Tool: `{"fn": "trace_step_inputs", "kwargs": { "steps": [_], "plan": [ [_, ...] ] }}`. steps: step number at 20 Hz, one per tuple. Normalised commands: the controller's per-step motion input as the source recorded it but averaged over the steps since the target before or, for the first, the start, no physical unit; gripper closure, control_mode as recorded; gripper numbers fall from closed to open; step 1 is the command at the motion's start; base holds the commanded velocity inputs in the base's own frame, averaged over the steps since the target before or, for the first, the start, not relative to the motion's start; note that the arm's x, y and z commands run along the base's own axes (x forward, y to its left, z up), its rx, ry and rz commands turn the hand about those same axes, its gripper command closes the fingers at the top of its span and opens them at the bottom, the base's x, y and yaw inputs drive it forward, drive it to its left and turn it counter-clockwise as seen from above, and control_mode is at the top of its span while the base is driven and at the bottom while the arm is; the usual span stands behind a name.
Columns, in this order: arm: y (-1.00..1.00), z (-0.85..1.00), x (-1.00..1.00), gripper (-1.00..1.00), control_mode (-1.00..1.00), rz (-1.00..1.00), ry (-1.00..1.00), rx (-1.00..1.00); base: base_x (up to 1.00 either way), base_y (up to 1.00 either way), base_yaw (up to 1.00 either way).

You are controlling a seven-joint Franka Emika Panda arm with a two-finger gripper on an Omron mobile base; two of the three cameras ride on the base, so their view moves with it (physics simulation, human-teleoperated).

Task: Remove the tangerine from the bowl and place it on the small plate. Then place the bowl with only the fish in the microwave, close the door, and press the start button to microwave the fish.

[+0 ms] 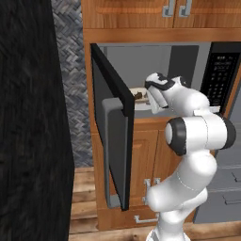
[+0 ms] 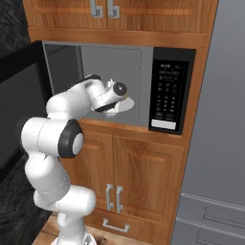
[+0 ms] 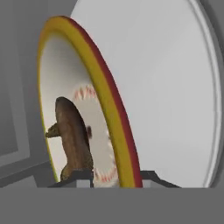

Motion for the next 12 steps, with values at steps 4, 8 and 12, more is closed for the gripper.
{"fn": "trace_step_inputs", "kwargs": {
  "steps": [4,8,12],
  "plan": [
    [0.0,0.0,-0.27,-1.0,-1.0,0.08,-0.09,0.05,0.0,0.0,0.0],
    [0.0,0.0,-0.95,-1.0,-1.0,0.07,-0.3,0.0,0.0,0.0,0.0],
    [0.0,-0.06,-0.2,-1.0,-1.0,0.0,0.0,-0.01,0.0,0.0,0.0]
  ]
}}
